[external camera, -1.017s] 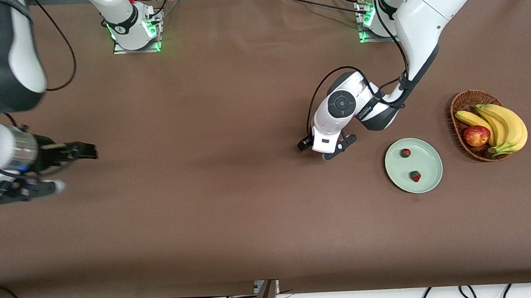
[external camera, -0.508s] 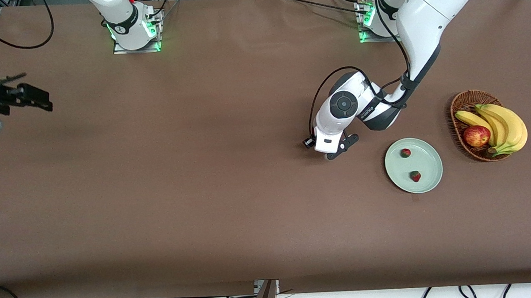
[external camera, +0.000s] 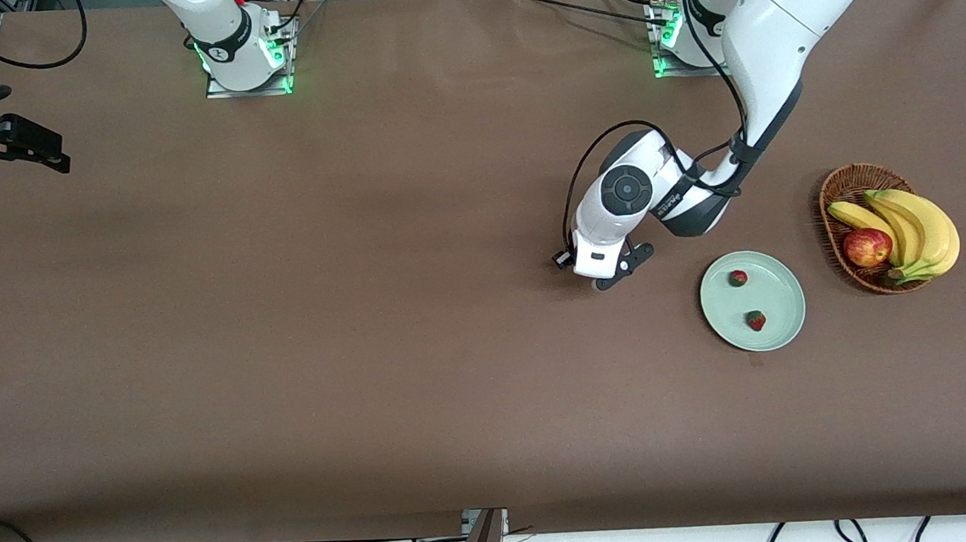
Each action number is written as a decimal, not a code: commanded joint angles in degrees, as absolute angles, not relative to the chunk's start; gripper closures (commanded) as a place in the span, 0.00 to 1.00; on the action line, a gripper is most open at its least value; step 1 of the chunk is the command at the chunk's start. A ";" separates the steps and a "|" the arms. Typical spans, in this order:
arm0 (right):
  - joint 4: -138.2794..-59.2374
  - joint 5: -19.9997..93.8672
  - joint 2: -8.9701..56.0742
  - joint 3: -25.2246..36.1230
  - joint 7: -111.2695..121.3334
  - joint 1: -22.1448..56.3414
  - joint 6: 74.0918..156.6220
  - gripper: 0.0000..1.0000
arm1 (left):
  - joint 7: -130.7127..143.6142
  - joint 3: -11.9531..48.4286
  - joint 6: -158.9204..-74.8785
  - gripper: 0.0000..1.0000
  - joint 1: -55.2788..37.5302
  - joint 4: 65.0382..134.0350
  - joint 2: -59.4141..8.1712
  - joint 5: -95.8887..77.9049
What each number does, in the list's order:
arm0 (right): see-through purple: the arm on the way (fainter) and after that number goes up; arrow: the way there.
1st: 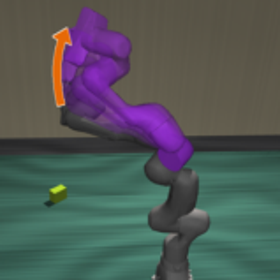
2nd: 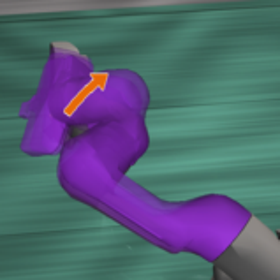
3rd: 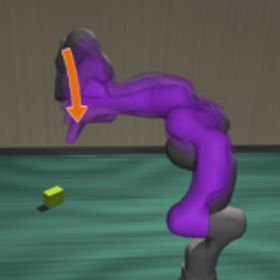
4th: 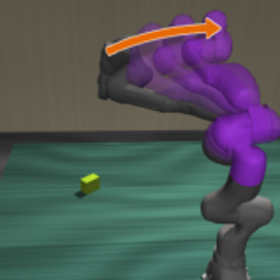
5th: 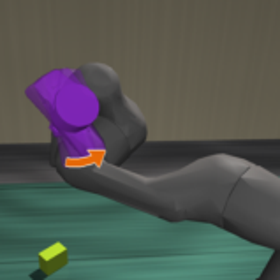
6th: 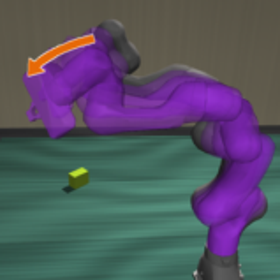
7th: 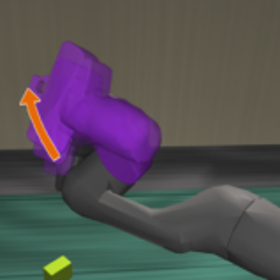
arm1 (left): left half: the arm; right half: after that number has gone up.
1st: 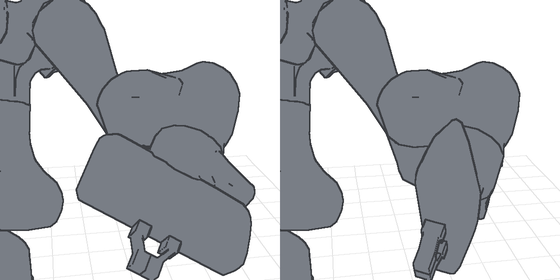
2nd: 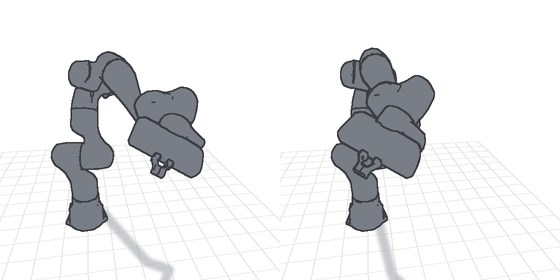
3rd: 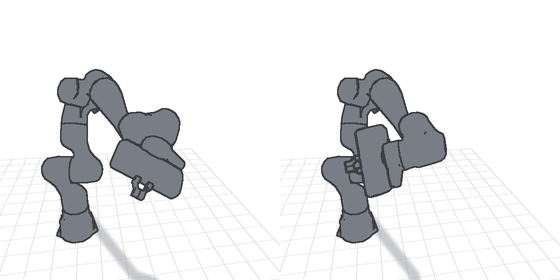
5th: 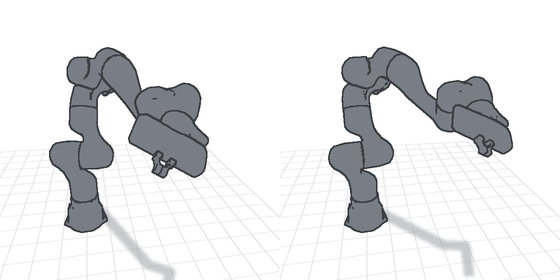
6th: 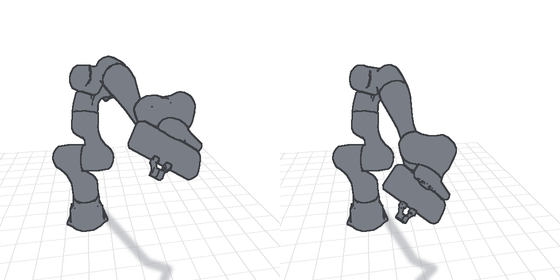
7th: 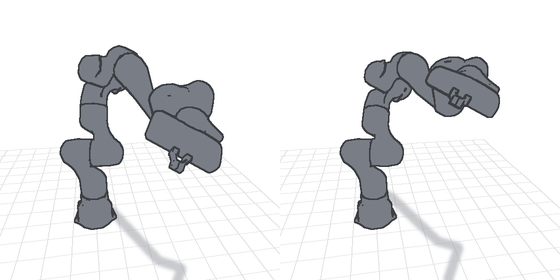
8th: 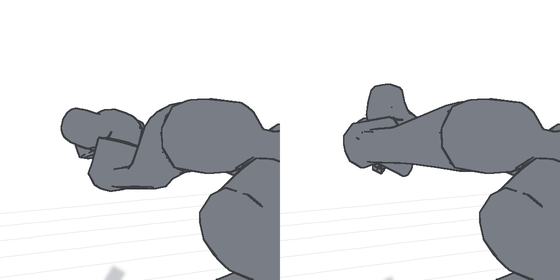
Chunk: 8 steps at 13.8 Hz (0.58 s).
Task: Collect all strawberries into plate
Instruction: 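Carry the strawberry over the plate and open the left gripper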
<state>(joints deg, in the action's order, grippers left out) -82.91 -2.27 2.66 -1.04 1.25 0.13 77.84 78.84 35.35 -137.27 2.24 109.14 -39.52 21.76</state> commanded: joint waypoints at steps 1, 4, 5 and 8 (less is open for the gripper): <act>-83.94 -2.64 1.85 -1.14 2.90 -0.09 77.43 0.00 | 78.23 35.42 -135.02 0.93 3.42 108.82 -36.13 22.94; -83.67 -2.64 2.28 -1.14 2.90 -0.17 77.43 0.00 | 69.81 35.60 -122.21 0.93 5.36 101.10 -35.86 22.85; -83.58 -2.64 2.46 -1.14 2.81 -0.09 77.43 0.00 | 67.18 35.60 -118.86 0.93 5.80 98.90 -35.95 22.85; -82.88 -2.72 3.16 -1.23 2.64 -0.09 77.43 0.00 | 52.71 35.60 -112.68 0.92 10.96 96.15 -35.95 22.85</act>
